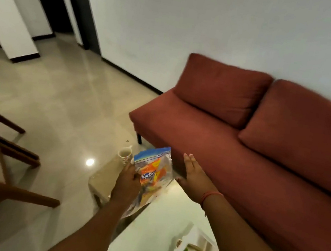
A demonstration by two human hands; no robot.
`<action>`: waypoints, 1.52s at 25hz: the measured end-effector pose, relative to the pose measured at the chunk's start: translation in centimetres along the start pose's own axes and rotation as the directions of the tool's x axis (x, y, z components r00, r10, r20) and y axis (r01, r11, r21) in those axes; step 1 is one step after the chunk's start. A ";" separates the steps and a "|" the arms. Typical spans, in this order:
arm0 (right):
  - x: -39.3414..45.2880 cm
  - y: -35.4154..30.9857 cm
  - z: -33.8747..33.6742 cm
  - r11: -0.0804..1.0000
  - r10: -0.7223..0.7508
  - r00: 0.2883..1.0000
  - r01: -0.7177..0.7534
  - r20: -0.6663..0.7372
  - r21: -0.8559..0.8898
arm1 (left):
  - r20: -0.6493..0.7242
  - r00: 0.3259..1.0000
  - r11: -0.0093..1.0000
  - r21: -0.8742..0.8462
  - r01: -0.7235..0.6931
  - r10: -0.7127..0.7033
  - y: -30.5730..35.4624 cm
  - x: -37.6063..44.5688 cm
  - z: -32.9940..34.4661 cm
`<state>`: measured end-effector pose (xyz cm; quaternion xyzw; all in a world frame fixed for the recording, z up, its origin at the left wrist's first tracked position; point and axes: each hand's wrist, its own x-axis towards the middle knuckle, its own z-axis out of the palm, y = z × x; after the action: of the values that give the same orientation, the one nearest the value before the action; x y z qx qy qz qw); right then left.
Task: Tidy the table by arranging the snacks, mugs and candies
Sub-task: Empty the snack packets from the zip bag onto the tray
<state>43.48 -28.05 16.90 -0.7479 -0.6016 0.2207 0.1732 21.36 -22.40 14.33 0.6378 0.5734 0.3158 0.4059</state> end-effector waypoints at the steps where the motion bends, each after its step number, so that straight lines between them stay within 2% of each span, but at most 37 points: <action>1: -2.5 1.5 -2.2 1.000 0.007 1.000 -0.007 -0.030 -0.011 | 0.045 0.998 0.999 0.015 -0.035 0.035 1.8 -2.0 1.6; 3: -7.7 4.7 -5.8 0.997 0.030 0.996 -0.035 -0.082 -0.064 | 0.182 0.970 0.984 0.053 -0.171 0.159 5.4 -5.9 4.9; 5: -13.7 8.1 -8.8 0.987 0.103 0.986 -0.118 -0.133 -0.109 | 0.384 0.888 0.962 0.006 -0.275 0.251 9.1 -9.9 8.3; 7: -19.4 11.3 -10.9 0.969 0.189 0.965 -0.214 -0.183 -0.125 | 0.520 0.806 0.951 -0.039 -0.308 0.282 12.2 -13.3 11.3; 9: -24.5 13.7 -12.7 0.950 0.253 0.942 -0.285 -0.220 -0.129 | 0.582 0.757 0.944 -0.063 -0.323 0.297 14.8 -15.9 13.7; 11: -28.6 15.3 -13.8 0.937 0.323 0.906 -0.347 -0.272 -0.044 | 0.638 0.699 0.935 -0.097 -0.342 0.322 17.1 -17.9 15.2; 13: -32.0 16.1 -14.5 0.913 0.396 0.848 -0.405 -0.353 0.051 | 0.718 0.602 0.920 -0.138 -0.368 0.349 19.2 -20.0 16.6; 16: -34.5 16.1 -14.9 0.867 0.471 0.757 -0.492 -0.453 0.081 | 0.777 0.507 0.903 -0.178 -0.392 0.373 20.7 -22.3 18.4; 18: -35.1 15.8 -15.2 0.839 0.538 0.695 -0.496 -0.477 0.224 | 0.779 0.483 0.884 -0.188 -0.428 0.399 21.3 -23.2 18.9; 20: -35.3 15.0 -15.2 0.782 0.617 0.632 -0.425 -0.469 0.456 | 0.770 0.475 0.866 -0.196 -0.460 0.427 21.5 -23.5 19.0; 22: -35.1 13.8 -15.0 0.690 0.680 0.586 -0.307 -0.442 0.655 | 0.787 0.452 0.873 -0.215 -0.437 0.420 21.3 -23.3 18.1; 24: -34.1 12.7 -14.7 0.654 0.684 0.571 -0.204 -0.454 0.728 | 0.849 0.381 0.912 -0.248 -0.326 0.367 20.7 -22.5 16.9; 26: -32.9 11.4 -14.0 0.662 0.670 0.561 -0.156 -0.486 0.733 | 0.927 0.294 0.971 -0.201 -0.131 0.232 20.0 -21.6 15.7; 27: -32.4 10.9 -13.6 0.682 0.660 0.557 -0.161 -0.504 0.714 | 0.953 0.277 0.992 -0.125 -0.009 0.123 19.8 -21.0 15.3; 29: -31.3 9.9 -12.6 0.720 0.636 0.563 -0.187 -0.528 0.669 | 0.948 0.314 0.987 0.000 0.158 -0.050 19.3 -19.7 14.8; 31: -30.5 8.9 -11.9 0.755 0.594 0.598 -0.183 -0.538 0.630 | 0.895 0.432 0.981 0.034 0.191 -0.115 19.2 -18.7 14.7; 33: -29.7 8.2 -11.4 0.785 0.538 0.642 -0.146 -0.546 0.602 | 0.838 0.540 0.995 0.035 0.090 -0.078 19.2 -18.2 14.9; 35: -29.3 7.9 -11.4 0.810 0.499 0.665 -0.129 -0.556 0.573 | 0.786 0.618 0.997 0.044 -0.062 0.004 19.4 -18.0 15.4; 37: -29.3 8.3 -11.3 0.823 0.514 0.650 -0.189 -0.560 0.536 | 0.694 0.709 0.963 0.086 -0.255 0.126 19.4 -17.4 15.4; 38: -29.5 8.8 -11.1 0.818 0.550 0.613 -0.260 -0.567 0.513 | 0.629 0.756 0.933 0.132 -0.335 0.183 19.2 -17.1 15.4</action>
<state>51.41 -58.72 25.23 -0.8438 -0.2471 0.0700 0.4713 41.40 -41.93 25.10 0.8221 0.3516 0.0776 0.4410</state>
